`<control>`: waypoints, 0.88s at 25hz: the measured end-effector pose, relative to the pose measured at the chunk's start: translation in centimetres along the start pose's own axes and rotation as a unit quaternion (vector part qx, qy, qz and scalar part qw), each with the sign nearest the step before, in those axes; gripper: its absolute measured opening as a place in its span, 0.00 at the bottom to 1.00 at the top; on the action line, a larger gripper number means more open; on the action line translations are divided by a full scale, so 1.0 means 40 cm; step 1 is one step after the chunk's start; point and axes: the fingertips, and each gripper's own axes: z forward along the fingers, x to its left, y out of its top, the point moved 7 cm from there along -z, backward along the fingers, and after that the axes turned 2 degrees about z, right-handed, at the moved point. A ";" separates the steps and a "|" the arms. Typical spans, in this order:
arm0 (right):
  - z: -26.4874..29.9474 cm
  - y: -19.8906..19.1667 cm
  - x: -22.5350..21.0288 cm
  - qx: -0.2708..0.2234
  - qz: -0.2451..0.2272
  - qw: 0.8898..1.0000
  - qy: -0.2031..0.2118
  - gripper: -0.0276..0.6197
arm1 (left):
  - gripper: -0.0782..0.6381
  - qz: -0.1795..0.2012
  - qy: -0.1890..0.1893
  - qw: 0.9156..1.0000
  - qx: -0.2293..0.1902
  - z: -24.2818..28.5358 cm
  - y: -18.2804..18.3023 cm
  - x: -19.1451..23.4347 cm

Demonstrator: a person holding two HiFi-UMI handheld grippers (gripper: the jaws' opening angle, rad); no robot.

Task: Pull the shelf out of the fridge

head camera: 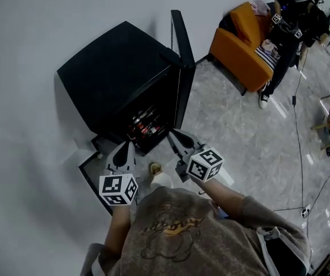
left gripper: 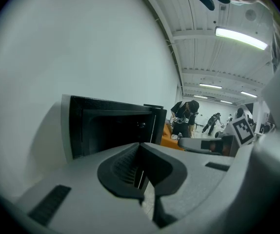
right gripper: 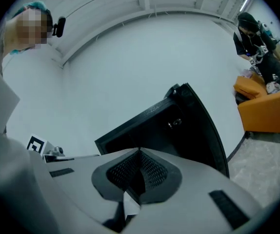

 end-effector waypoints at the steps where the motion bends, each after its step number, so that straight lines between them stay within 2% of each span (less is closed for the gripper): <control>1: 0.013 -0.012 -0.012 0.006 0.006 1.000 -0.002 0.08 | 0.12 -0.001 0.000 1.000 0.003 0.005 -0.001 0.005; 6: 0.090 -0.086 -0.092 0.029 0.043 0.998 -0.020 0.08 | 0.12 -0.015 -0.002 1.000 0.015 0.031 -0.010 0.026; 14: 0.211 -0.227 -0.216 0.055 0.115 0.990 -0.056 0.08 | 0.12 -0.026 -0.008 0.999 0.046 0.072 -0.042 0.060; 19: 0.276 -0.312 -0.278 0.044 0.186 0.981 -0.034 0.08 | 0.12 -0.035 -0.005 0.997 0.070 0.097 -0.078 0.093; 22: 0.308 -0.363 -0.319 0.041 0.229 0.972 -0.040 0.08 | 0.12 -0.039 -0.003 0.996 0.078 0.113 -0.091 0.113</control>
